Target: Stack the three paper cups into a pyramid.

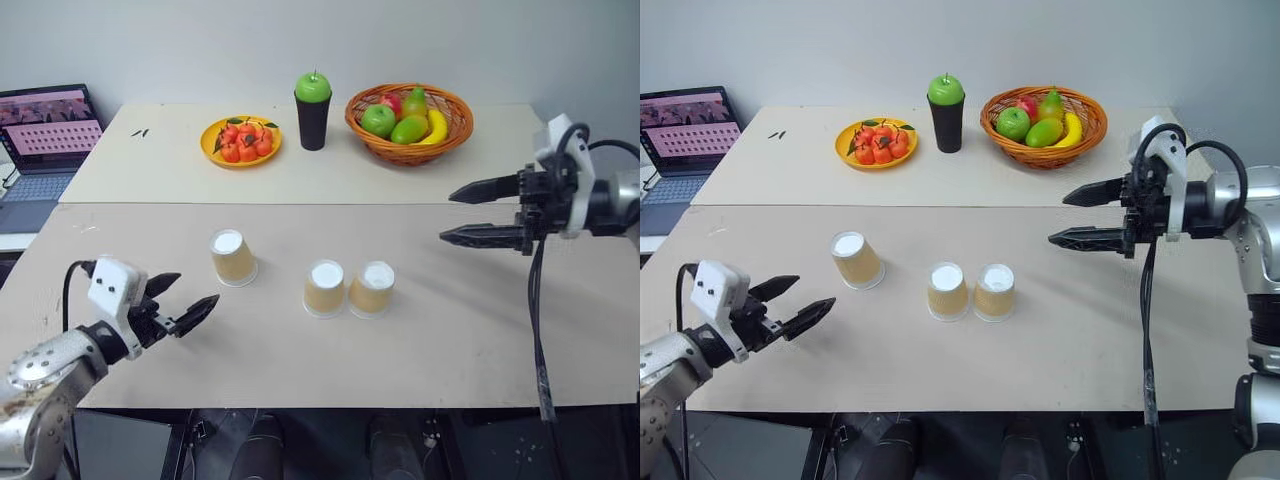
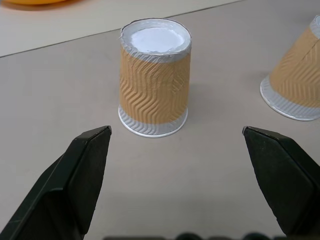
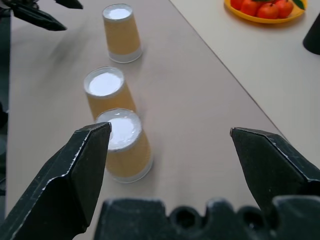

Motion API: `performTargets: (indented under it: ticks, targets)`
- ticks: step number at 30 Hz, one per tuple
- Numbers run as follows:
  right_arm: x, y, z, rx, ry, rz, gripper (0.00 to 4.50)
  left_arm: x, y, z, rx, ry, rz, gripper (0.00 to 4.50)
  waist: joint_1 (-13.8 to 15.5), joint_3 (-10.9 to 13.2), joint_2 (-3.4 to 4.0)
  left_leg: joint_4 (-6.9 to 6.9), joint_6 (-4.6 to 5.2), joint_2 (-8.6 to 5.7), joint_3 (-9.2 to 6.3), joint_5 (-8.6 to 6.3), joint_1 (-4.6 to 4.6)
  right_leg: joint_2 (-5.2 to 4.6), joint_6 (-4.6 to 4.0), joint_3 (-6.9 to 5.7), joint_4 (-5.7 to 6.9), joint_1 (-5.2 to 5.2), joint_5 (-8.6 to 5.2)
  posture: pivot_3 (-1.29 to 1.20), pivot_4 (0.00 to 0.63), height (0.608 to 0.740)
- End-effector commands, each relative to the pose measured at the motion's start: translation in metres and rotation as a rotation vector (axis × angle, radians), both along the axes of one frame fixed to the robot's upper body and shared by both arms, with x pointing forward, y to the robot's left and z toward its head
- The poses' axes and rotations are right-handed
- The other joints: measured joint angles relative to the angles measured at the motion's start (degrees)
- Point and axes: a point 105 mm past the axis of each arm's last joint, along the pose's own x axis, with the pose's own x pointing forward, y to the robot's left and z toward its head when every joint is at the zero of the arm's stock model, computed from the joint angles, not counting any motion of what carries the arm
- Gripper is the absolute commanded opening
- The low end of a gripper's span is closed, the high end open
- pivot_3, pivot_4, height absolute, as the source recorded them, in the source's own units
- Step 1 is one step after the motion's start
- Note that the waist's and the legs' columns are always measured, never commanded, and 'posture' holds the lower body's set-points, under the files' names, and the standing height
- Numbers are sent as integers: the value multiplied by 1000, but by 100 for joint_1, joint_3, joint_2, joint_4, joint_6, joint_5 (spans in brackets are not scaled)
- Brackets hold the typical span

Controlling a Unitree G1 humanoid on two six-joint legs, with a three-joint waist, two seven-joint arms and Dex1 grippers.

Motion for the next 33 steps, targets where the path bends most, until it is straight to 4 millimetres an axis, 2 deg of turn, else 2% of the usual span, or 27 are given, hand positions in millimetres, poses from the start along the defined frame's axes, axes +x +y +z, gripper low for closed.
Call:
performTargets:
  ticks: [1, 4, 9, 18, 24, 33]
  targets:
    - [-24, 9, 10, 42, 29, 89, 4471, 1, 1, -11, 55, -36, 29, 4500, -6, -2, 3, 0, 0, 0, 0, 0, 0, 0, 0, 0, 0, 0, 0, 0, 150, 739]
    - [-32, 13, 9, 37, 28, 82, 4471, 5, -9, -19, 51, -60, 45, 4500, -18, -2, 3, 1, 0, -1, 1, 0, -1, 0, -2, 0, -3, 2, 2, 0, 150, 739]
    - [-42, 19, 14, 39, 25, 65, 4471, 28, -25, -22, -20, -120, 79, 4500, 41, -4, 4, 5, 0, -1, 0, 0, 0, 0, 3, 1, 1, 4, 3, 0, 150, 739]
    - [-46, 15, 23, 31, 1, 17, 4471, 65, -28, 3, -16, -267, 110, 4500, 101, -8, 0, 8, 0, -3, 2, 0, -2, -1, 7, 1, -9, 7, 7, 0, 150, 739]
    - [-48, 8, 22, 26, -10, -1, 4471, 81, -38, 15, -56, -322, 85, 4500, 109, -8, -1, 8, 0, -3, 2, 0, -2, -1, 10, 1, -9, 8, 7, 0, 150, 739]
    - [-49, -1, 22, 19, -27, -18, 4471, 92, -45, 6, -83, -322, 73, 4500, 93, -8, -1, 7, 0, -3, 2, 0, 0, -1, 11, 1, -10, 10, 8, 0, 150, 739]
